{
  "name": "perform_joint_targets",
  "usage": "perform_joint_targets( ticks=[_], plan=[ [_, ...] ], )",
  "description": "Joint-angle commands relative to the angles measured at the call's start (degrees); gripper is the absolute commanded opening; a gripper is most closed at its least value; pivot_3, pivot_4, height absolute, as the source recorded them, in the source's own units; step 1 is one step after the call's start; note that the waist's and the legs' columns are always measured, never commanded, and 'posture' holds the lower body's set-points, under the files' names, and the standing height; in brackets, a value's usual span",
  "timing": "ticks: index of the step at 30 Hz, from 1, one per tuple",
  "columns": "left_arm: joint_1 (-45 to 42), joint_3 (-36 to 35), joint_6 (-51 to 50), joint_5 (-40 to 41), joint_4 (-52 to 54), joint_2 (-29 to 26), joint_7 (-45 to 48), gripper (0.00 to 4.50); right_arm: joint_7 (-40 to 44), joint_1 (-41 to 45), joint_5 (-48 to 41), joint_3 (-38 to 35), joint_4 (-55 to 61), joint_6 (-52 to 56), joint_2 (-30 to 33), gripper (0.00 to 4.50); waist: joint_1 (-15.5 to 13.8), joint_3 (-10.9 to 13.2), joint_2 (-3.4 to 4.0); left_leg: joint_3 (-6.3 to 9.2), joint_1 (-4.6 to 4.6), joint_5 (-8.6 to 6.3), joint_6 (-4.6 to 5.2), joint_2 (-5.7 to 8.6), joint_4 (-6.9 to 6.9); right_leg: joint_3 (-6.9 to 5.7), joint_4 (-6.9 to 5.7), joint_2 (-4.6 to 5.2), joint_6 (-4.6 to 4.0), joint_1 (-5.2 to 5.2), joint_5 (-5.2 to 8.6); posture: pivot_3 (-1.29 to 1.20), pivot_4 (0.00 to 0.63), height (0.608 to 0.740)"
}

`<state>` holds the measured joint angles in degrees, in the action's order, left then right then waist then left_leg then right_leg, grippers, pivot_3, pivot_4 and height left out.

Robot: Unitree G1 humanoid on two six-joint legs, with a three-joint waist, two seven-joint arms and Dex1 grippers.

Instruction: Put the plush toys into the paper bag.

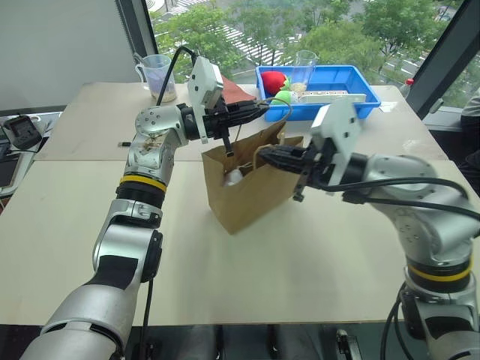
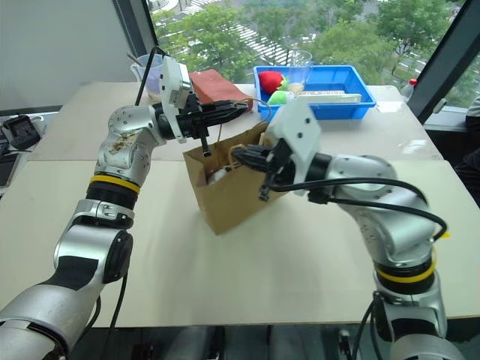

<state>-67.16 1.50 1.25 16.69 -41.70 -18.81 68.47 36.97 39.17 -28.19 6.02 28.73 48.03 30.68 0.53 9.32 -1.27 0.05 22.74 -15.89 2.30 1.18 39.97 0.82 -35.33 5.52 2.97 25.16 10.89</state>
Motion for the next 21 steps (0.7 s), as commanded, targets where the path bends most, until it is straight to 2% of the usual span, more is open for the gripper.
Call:
perform_joint_targets(
  ticks=[1, 8, 14, 17, 21],
  plan=[
    [-2.4, 0.6, 0.4, -1.0, 0.1, -0.8, 2.4, 0.0, -1.4, 2.4, 1.9, 0.3, -1.4, -2.3, -1.1, 0.02, 0.0, 0.0, 0.0, 0.01, 0.02, 0.0, 0.0, 0.0, 0.02, -0.01, 0.0, 0.0, 0.0, 0.0, 0.0, 0.0, 0.15, 0.74],
    [-0.7, 0.3, -0.5, -1.5, 0.7, -1.6, 3.3, 0.0, -3.1, 5.0, 5.8, 1.8, -7.3, -4.0, -3.2, 0.02, 0.2, 0.0, 0.0, 0.04, 0.01, -0.01, 0.01, -0.01, 0.0, -0.04, -0.02, -0.01, 0.0, 0.04, 0.0, 0.0, 0.15, 0.74],
    [6.0, -1.0, -6.4, 0.1, 11.8, -3.9, -0.5, 0.0, -4.0, 5.4, 10.6, 3.7, -11.7, -7.4, -4.1, 0.02, 0.4, 0.0, 0.01, 0.04, 0.01, -0.02, 0.03, -0.02, -0.01, -0.03, -0.06, -0.01, 0.0, 0.08, 0.0, 0.0, 0.15, 0.74],
    [9.9, -2.5, -12.5, 2.7, 22.0, -5.6, -2.9, 0.93, -4.3, 5.9, 12.6, 3.8, -13.9, -9.1, -4.5, 0.0, 0.5, 0.0, 0.01, 0.06, 0.05, -0.01, 0.02, -0.03, 0.01, -0.02, -0.14, -0.01, 0.0, 0.15, 0.0, 0.0, 0.15, 0.74],
    [14.9, -4.6, -18.3, 4.9, 31.9, -9.1, -5.3, 2.61, -3.8, 6.4, 13.6, 3.1, -15.8, -10.5, -4.9, 0.0, 0.4, 0.0, 0.02, 0.06, 0.03, -0.01, 0.0, -0.03, 0.0, 0.0, -0.22, 0.0, 0.0, 0.17, 0.0, 0.0, 0.15, 0.74]
  ],
)
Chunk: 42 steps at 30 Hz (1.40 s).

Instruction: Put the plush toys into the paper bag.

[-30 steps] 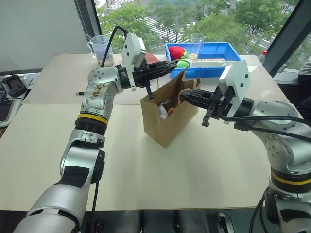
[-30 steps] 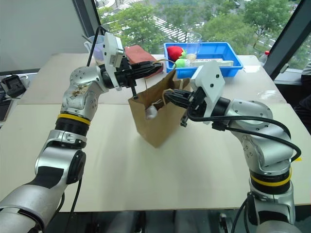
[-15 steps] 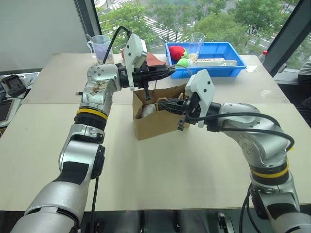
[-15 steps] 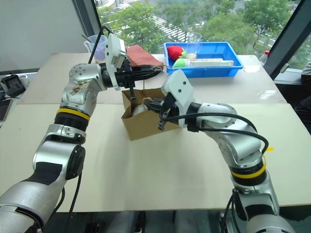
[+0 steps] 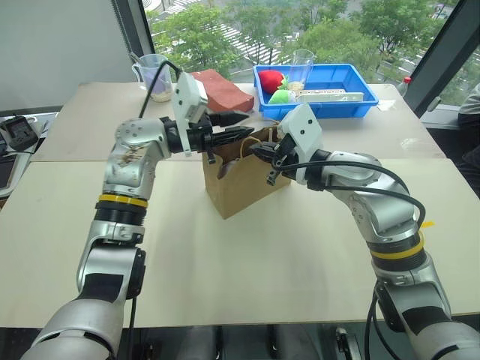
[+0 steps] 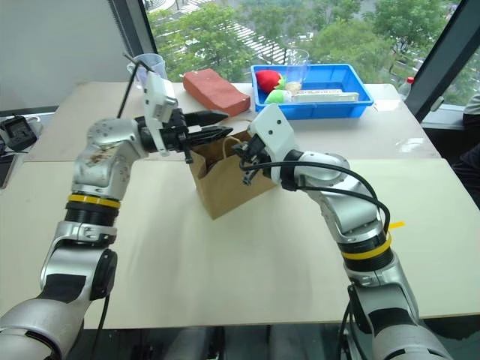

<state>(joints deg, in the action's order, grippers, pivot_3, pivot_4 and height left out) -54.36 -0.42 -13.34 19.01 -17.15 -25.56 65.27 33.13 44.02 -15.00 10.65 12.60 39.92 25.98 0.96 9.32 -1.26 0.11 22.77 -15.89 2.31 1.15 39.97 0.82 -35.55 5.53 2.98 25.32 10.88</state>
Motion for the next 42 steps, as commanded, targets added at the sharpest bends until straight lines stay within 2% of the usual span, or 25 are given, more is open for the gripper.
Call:
perform_joint_targets(
  ticks=[1, 3, 4, 5, 11, 15, 18, 24, 28, 34, 42],
  plan=[
    [3.1, -3.3, -4.9, 3.1, 9.2, -3.4, -2.6, 3.05, 0.5, 1.7, 0.4, -1.8, 0.1, -2.5, -0.2, 0.0, 0.0, 0.0, 0.0, 0.0, -0.02, 0.01, -0.01, 0.0, 0.0, 0.0, -0.02, 0.0, 0.0, 0.0, 0.0, 0.0, 0.15, 0.74],
    [4.8, -4.3, -6.8, 3.9, 11.9, -5.1, -3.6, 3.93, 1.5, 2.0, 0.0, -2.2, -0.2, -2.8, 0.0, 0.0, 0.1, 0.0, 0.0, 0.01, -0.03, 0.01, -0.02, -0.01, 0.0, 0.0, -0.07, 0.0, 0.0, 0.01, 0.0, 0.0, 0.15, 0.74],
    [5.8, -5.3, -7.8, 4.4, 13.4, -6.2, -4.3, 4.36, 2.3, 2.3, -0.5, -2.4, -0.3, -2.8, 0.2, 0.65, 0.0, 0.0, 0.0, 0.01, -0.03, 0.02, -0.03, -0.01, 0.0, 0.0, -0.1, 0.0, 0.0, 0.02, 0.0, 0.0, 0.15, 0.74],
    [6.8, -6.3, -8.8, 4.9, 14.7, -7.3, -4.9, 4.5, 3.2, 2.7, -1.0, -2.7, -0.5, -2.7, 0.5, 0.95, 0.0, 0.0, 0.0, 0.01, -0.03, 0.04, -0.06, -0.01, 0.01, 0.0, -0.12, 0.0, 0.0, 0.02, 0.0, 0.0, 0.15, 0.74],
    [15.1, -9.1, -12.1, 6.7, 22.1, -11.5, -7.2, 4.5, 9.2, 4.8, -3.4, -4.7, 0.3, -1.2, 4.1, 3.01, -0.2, 0.0, 0.0, 0.03, -0.08, 0.06, -0.1, -0.02, 0.0, 0.0, -0.15, 0.0, 0.0, 0.0, 0.0, 0.0, 0.15, 0.74],
    [21.7, -9.7, -13.1, 8.4, 26.2, -12.2, -7.8, 4.5, 13.8, 6.4, -7.0, -6.8, 1.4, 1.5, 8.2, 4.41, -0.2, 0.0, 0.01, 0.02, -0.1, 0.05, -0.09, -0.02, -0.04, 0.0, -0.11, 0.03, 0.0, -0.02, 0.0, 0.0, 0.15, 0.74],
    [23.5, -9.2, -11.3, 8.1, 25.0, -11.1, -8.4, 4.5, 17.6, 7.7, -9.6, -7.6, 1.4, 3.0, 11.3, 4.46, -0.3, 0.0, 0.0, 0.02, -0.09, 0.05, -0.09, -0.05, -0.03, -0.01, -0.11, 0.03, -0.01, -0.03, 0.0, 0.0, 0.15, 0.74],
    [21.7, -7.3, -5.5, 5.9, 16.8, -9.6, -7.8, 4.5, 25.3, 9.8, -13.8, -7.8, 1.8, 4.3, 16.6, 4.46, -0.3, 0.0, 0.0, -0.02, -0.17, 0.05, -0.09, -0.01, -0.02, 0.0, -0.11, 0.05, -0.01, -0.13, 0.0, 0.0, 0.15, 0.74],
    [21.4, -6.8, -3.4, 5.5, 13.7, -10.0, -6.2, 4.5, 25.3, 11.8, -15.7, -9.0, 1.9, 5.7, 17.2, 4.46, -0.2, 0.0, 0.0, -0.02, -0.17, 0.05, -0.09, -0.03, -0.04, 0.0, -0.11, 0.04, -0.01, -0.09, 0.0, 0.0, 0.15, 0.74],
    [19.8, -5.5, -1.6, 4.8, 12.0, -9.7, -5.6, 4.5, 23.1, 7.5, -11.1, -6.3, 2.9, 2.1, 17.5, 4.46, -0.5, 0.0, 0.0, -0.01, -0.15, 0.04, -0.09, -0.05, -0.07, -0.02, -0.1, 0.1, -0.01, -0.09, 0.0, 0.0, 0.15, 0.74],
    [20.2, -5.0, -3.0, 5.8, 15.2, -10.4, -4.3, 4.5, 28.8, 4.3, -7.1, -3.6, 3.3, -2.5, 23.5, 4.46, -0.4, 0.0, 0.0, -0.04, -0.12, 0.03, -0.06, -0.01, -0.04, -0.02, -0.07, 0.14, -0.01, -0.08, 0.0, 0.0, 0.15, 0.74]
  ],
)
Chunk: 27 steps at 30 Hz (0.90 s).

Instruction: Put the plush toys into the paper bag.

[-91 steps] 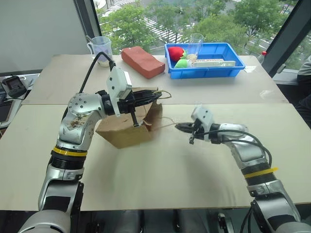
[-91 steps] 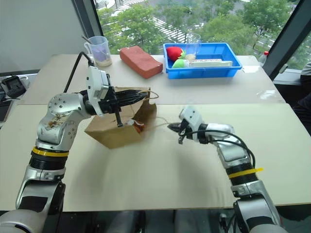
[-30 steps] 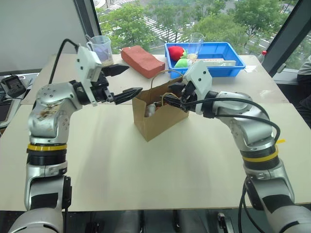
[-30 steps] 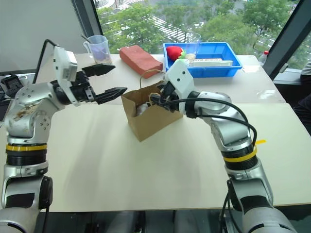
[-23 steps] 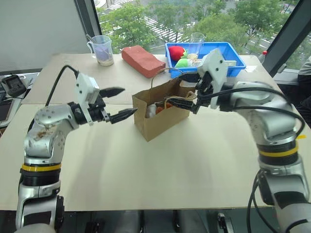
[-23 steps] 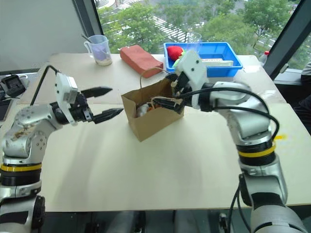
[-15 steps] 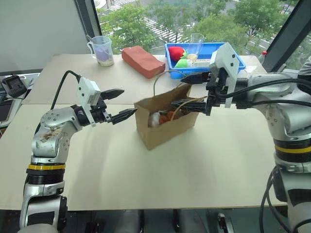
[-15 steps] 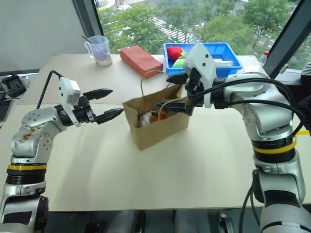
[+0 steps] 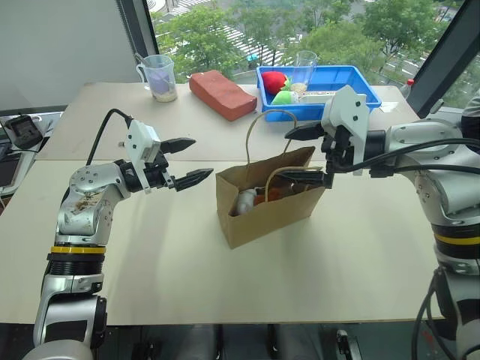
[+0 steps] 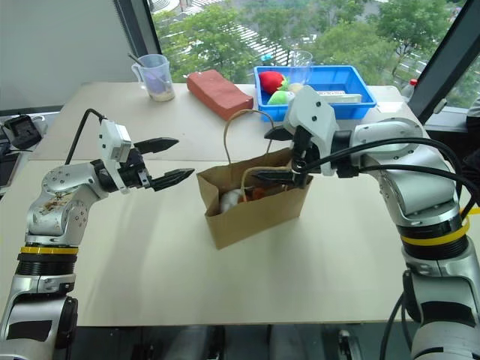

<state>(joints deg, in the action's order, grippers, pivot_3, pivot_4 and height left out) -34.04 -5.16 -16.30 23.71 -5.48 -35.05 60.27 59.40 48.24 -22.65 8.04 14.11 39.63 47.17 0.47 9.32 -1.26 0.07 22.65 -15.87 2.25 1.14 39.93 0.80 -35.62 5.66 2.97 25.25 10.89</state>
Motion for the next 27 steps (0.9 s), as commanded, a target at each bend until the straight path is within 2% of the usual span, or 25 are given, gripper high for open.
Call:
perform_joint_targets(
  ticks=[1, 10, 15, 19, 24, 27],
  plan=[
    [0.1, -0.3, -0.4, 1.3, 4.1, -1.1, 0.9, 4.5, 3.9, -0.1, 0.4, -1.1, 2.0, -2.5, 3.5, 4.46, 0.1, 0.0, 0.0, 0.0, 0.0, 0.0, 0.0, 0.0, 0.0, 0.0, 0.0, -0.01, 0.0, 0.01, 0.0, 0.0, 0.15, 0.74],
    [0.3, 0.0, -0.8, 1.4, 4.3, -1.4, 1.7, 4.5, 14.5, 0.7, -3.1, -1.2, 3.7, -0.3, 10.6, 4.46, 0.2, 0.0, 0.0, -0.02, -0.01, -0.01, 0.02, -0.05, 0.0, 0.0, 0.14, -0.01, 0.0, -0.04, 0.0, 0.0, 0.15, 0.74],
    [0.5, 0.1, -0.7, 1.4, 4.2, -1.5, 2.1, 4.5, 18.7, 4.1, -8.8, -3.2, 4.9, 6.2, 13.6, 4.46, 0.1, 0.0, 0.0, -0.01, 0.0, -0.01, 0.02, -0.06, 0.0, 0.01, 0.32, 0.0, 0.0, -0.03, 0.0, 0.0, 0.15, 0.74],
    [0.7, 0.1, -0.9, 1.5, 4.5, -1.7, 2.3, 4.5, 18.3, 6.9, -11.2, -4.5, 3.3, 9.3, 14.1, 4.46, 0.1, 0.0, 0.0, -0.01, 0.01, -0.02, 0.04, -0.08, -0.02, 0.01, 0.49, 0.01, 0.0, -0.03, 0.0, 0.0, 0.15, 0.74],
    [0.7, 0.4, -0.4, 1.2, 3.2, -1.6, 2.8, 4.5, 14.6, 16.2, -21.0, -8.5, 1.6, 21.8, 11.4, 4.46, 0.1, 0.0, 0.0, -0.03, 0.05, -0.02, 0.03, -0.07, -0.03, 0.03, 0.5, 0.05, 0.0, 0.02, 0.0, 0.0, 0.15, 0.74],
    [-0.2, 0.6, 0.0, 0.8, 1.8, -1.0, 2.3, 4.5, 10.6, 15.5, -26.3, -9.9, 6.0, 27.4, 8.7, 4.46, 0.0, 0.0, 0.0, 0.05, 0.04, -0.04, 0.03, -0.11, -0.08, -0.01, 0.49, 0.03, 0.0, 0.01, 0.0, 0.0, 0.15, 0.74]
  ],
)
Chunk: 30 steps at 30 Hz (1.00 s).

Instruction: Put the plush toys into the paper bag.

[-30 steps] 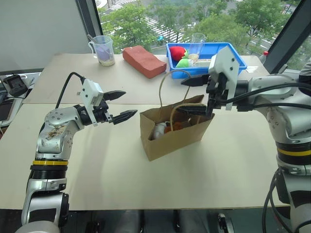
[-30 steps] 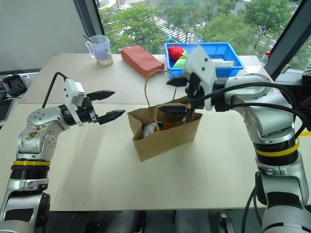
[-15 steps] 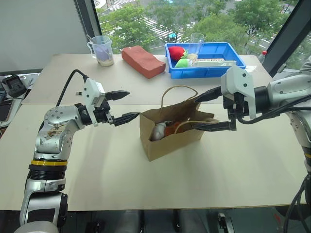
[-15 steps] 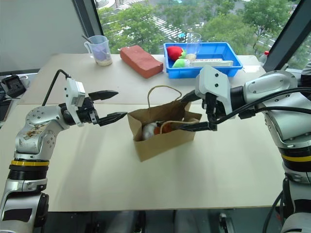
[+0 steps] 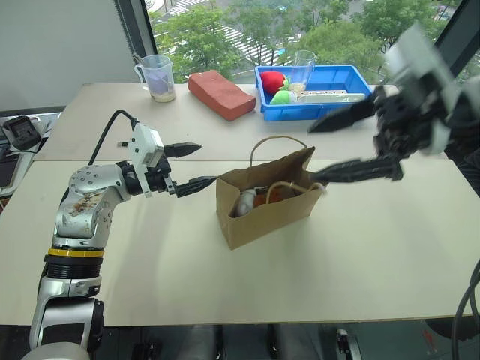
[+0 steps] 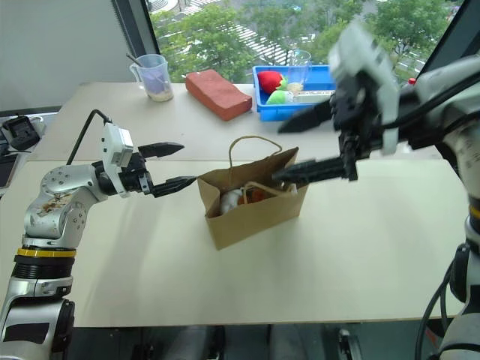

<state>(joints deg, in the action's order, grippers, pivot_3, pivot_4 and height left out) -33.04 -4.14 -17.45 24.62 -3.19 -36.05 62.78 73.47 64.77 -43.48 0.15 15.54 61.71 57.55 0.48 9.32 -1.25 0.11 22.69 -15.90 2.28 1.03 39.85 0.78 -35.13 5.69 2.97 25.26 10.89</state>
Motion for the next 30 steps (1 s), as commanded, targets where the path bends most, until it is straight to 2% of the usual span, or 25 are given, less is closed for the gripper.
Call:
perform_joint_targets(
  ticks=[1, 3, 6, 9, 13, 14, 17, 22, 30],
  plan=[
    [-1.7, -0.6, 0.9, 0.2, -1.1, 0.5, -0.7, 4.5, -4.7, -3.0, -6.4, -2.1, 6.9, 5.9, -2.1, 4.46, -0.2, 0.0, 0.0, 0.02, 0.0, 0.0, 0.0, 0.0, -0.01, -0.02, 0.0, 0.0, 0.0, -0.01, 0.0, 0.0, 0.15, 0.74],
    [-2.8, -0.8, 0.0, 0.3, -2.3, 1.0, -1.8, 4.5, -6.2, -7.6, -8.4, -2.7, 11.0, 6.9, -2.1, 3.91, -0.6, 0.0, -0.01, 0.02, 0.06, -0.01, 0.01, 0.01, 0.03, -0.02, -0.06, 0.02, 0.0, -0.01, 0.0, 0.0, 0.15, 0.74],
    [-3.9, 0.5, 2.5, -2.6, -5.5, 1.5, -3.1, 3.63, -5.1, -16.0, -10.1, -2.8, 17.9, 6.1, 1.0, 2.95, -1.4, 0.0, 0.0, 0.03, 0.23, -0.04, 0.08, 0.1, 0.13, -0.07, -0.15, 0.08, 0.01, 0.03, -0.01, 0.0, 0.15, 0.74],
    [-5.2, 2.1, 3.6, -3.9, -7.0, 3.7, -4.0, 2.27, -3.7, -24.2, -8.6, -1.6, 22.7, 2.6, 4.3, 1.9, -1.7, 0.0, 0.0, 0.01, 0.25, -0.1, 0.18, 0.17, 0.2, -0.13, -0.11, 0.16, 0.04, -0.01, -0.02, 0.0, 0.15, 0.74],
    [-7.6, 4.4, 5.9, -5.8, -10.0, 7.7, -4.5, 0.29, -7.2, -32.0, -3.9, 3.0, 25.6, -3.2, 2.0, 0.51, -1.6, 0.0, -0.01, -0.04, 0.25, -0.13, 0.24, 0.18, 0.38, -0.13, 0.0, 0.16, 0.08, -0.13, -0.04, 0.0, 0.15, 0.74],
    [-8.2, 5.1, 6.6, -6.3, -10.9, 8.6, -4.4, 0.0, -8.5, -33.0, -2.0, 4.7, 25.4, -4.8, 0.8, 0.15, -1.5, 0.0, -0.02, -0.06, 0.24, -0.13, 0.24, 0.19, 0.43, -0.12, 0.0, 0.16, 0.08, -0.13, -0.05, 0.0, 0.15, 0.74],
    [-9.4, 6.8, 7.8, -7.4, -12.3, 10.4, -3.5, 0.0, -12.2, -32.8, 4.2, 8.9, 22.7, -9.6, -3.6, 0.03, -1.0, 0.0, -0.02, -0.1, 0.18, -0.13, 0.24, 0.26, 0.55, -0.08, 0.01, 0.15, 0.09, -0.14, -0.05, 0.0, 0.15, 0.74],
    [-9.8, 7.9, 7.9, -7.3, -12.5, 10.5, -1.4, 0.0, -14.6, -29.3, 6.8, 9.8, 19.1, -11.0, -7.5, 0.03, -0.5, 0.0, -0.02, -0.08, 0.09, -0.09, 0.18, 0.21, 0.55, -0.03, -0.12, 0.04, 0.08, -0.11, -0.05, 0.0, 0.15, 0.74],
    [-6.9, 10.0, 2.1, -2.7, -3.6, 10.0, 5.5, 0.0, -20.8, -28.3, 15.4, 14.5, 14.2, -16.2, -14.8, 0.03, -0.8, 0.0, -0.01, -0.04, 0.23, -0.09, 0.17, 0.13, 0.54, -0.04, -0.24, 0.0, 0.08, -0.06, -0.05, 0.0, 0.15, 0.74]
  ],
)
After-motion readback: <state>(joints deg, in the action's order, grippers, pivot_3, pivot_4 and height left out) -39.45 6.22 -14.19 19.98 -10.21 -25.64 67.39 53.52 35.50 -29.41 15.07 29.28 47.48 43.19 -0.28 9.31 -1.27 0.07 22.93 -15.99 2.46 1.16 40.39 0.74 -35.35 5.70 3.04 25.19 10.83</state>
